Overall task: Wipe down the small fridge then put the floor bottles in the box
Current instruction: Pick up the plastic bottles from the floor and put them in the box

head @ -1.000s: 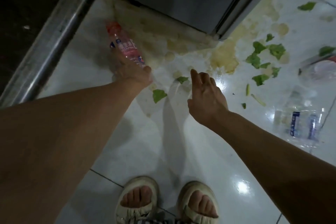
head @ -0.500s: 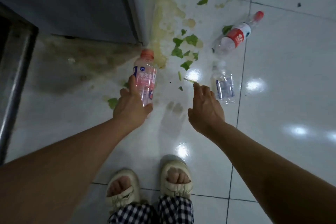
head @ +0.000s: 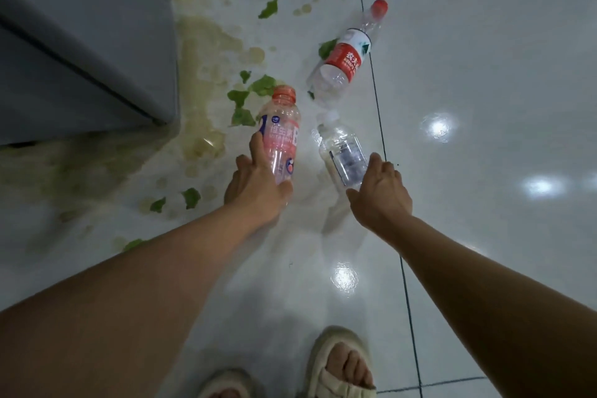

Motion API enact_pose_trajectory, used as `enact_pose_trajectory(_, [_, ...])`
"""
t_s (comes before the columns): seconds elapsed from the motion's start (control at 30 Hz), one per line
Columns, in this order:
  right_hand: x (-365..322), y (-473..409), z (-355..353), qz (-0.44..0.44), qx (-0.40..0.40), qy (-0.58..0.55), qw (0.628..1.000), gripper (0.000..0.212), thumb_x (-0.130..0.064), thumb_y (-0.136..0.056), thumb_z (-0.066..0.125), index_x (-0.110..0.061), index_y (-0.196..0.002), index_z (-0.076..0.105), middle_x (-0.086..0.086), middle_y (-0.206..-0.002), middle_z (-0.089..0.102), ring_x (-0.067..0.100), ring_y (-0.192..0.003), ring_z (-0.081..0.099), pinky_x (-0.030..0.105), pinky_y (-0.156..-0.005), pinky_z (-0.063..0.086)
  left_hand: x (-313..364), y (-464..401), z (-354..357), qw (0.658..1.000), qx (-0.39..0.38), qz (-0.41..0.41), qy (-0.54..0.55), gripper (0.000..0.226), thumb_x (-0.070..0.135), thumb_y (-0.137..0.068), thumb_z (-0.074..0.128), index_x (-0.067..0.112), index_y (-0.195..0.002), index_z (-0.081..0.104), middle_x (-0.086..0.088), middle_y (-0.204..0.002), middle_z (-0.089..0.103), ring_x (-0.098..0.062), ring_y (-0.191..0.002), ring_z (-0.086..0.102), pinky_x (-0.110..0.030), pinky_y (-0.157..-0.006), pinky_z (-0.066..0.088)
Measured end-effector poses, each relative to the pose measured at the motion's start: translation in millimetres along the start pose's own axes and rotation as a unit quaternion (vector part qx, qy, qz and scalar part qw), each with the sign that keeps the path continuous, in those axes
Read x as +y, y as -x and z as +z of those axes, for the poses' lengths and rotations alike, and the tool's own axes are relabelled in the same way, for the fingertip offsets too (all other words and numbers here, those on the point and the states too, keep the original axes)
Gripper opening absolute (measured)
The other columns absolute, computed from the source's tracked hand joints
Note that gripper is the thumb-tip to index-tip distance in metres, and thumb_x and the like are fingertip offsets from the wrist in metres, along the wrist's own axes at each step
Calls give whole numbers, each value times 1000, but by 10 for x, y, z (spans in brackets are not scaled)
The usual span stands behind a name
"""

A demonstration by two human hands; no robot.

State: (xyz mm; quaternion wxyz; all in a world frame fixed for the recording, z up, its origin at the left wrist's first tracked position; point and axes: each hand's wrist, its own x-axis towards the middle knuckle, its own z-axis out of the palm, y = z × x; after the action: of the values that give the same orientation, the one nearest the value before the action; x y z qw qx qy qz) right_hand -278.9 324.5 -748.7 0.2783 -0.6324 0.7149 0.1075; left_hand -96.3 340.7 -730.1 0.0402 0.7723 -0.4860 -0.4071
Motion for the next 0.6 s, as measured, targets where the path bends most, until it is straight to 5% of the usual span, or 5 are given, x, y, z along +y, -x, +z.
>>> enact_pose_trajectory(0.2, [-12,-349,131,23,-7,-23,999,79,-36,-88,61,-4,-144,15,19,-135,40,34,-124,40,41,-99,38,92,-319,83,999,-6,3,-32,93,31,-85,63,22,-147,-5,-19,-130,37,-38,-110,49,-48,-94,45])
enact_pose_trajectory(0.4, [11,-320,-79,23,-45,-19,999,51,-29,-93,56,2,-127,34,18,-125,48,31,-115,46,35,-97,37,262,-321,-129,999,4,-6,-33,94,28,-82,65,23,-146,-4,-18,-126,40,-36,-104,53,-42,-88,47])
enact_pose_trajectory(0.6, [-34,-304,-661,130,-34,-167,977,51,-31,-88,64,-2,-119,36,19,-121,51,35,-112,50,39,-88,42,661,-352,-578,1000,8,0,-8,87,25,-82,64,21,-145,4,-13,-131,45,-34,-107,55,-50,-90,49])
